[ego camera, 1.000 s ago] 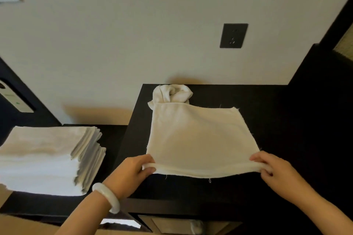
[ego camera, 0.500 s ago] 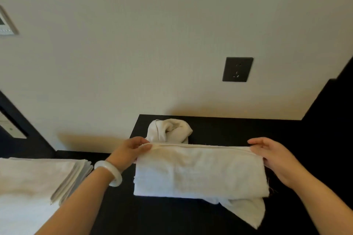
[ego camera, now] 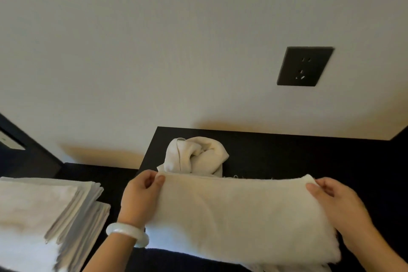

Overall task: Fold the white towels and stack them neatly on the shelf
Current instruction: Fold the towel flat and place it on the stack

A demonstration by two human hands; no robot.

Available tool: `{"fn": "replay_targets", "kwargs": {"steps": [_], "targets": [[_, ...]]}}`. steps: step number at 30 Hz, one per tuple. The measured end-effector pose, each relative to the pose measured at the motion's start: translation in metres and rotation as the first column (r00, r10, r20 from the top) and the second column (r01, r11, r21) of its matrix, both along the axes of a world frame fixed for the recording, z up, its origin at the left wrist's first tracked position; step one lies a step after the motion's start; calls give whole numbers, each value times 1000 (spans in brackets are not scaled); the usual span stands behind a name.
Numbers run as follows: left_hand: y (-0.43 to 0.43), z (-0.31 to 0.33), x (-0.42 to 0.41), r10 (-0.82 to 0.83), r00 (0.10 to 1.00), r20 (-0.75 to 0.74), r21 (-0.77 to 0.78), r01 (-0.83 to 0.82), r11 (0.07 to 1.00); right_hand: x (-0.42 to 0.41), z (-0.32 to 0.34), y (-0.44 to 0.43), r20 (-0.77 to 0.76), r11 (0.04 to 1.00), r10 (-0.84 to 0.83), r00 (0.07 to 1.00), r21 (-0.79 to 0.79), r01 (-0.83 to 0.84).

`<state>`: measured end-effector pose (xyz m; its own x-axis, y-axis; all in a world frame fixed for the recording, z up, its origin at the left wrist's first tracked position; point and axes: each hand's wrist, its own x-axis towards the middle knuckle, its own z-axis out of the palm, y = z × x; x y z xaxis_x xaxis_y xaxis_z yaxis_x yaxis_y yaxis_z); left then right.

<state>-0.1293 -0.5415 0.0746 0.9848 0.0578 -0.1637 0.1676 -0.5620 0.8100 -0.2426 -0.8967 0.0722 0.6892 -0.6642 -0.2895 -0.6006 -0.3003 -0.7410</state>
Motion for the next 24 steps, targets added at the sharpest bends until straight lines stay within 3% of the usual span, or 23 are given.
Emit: {"fn": "replay_targets", "kwargs": {"steps": [6, 8, 10, 12, 13, 14, 16, 18, 24], "targets": [[-16, -20, 10, 21, 998, -59, 144, -12, 989, 8, -19, 19, -168, 962, 42, 985, -258, -85], [-19, -18, 3, 32, 999, -21, 187, -27, 982, 4, -16, 29, -217, 836, 79, 973, -518, -183], [-30, -15, -10, -57, 981, 184, 387, -19, 922, 4, -11, 44, -214, 685, 161, 963, -679, -265], [-53, -18, -30, -277, 877, 393, 465, 70, 882, 5, -7, 73, -172, 643, 341, 924, -675, -363], [-66, -24, -39, -402, 808, 430, 499, 159, 852, 6, -8, 89, -154, 630, 453, 878, -641, -438], [-77, -31, -49, -517, 749, 414, 547, 250, 799, 7, -14, 105, -139, 605, 556, 819, -608, -514], [-88, -46, -64, -670, 706, 227, 655, 398, 642, 9, -24, 128, -234, 519, 679, 696, -518, -680], [-84, -56, -63, -678, 720, 149, 700, 407, 586, 13, -33, 127, -349, 510, 669, 656, -425, -748], [-42, -67, -45, -525, 851, 22, 766, 322, 556, -3, -42, 56, -435, 589, 477, 764, -486, -645]]}}
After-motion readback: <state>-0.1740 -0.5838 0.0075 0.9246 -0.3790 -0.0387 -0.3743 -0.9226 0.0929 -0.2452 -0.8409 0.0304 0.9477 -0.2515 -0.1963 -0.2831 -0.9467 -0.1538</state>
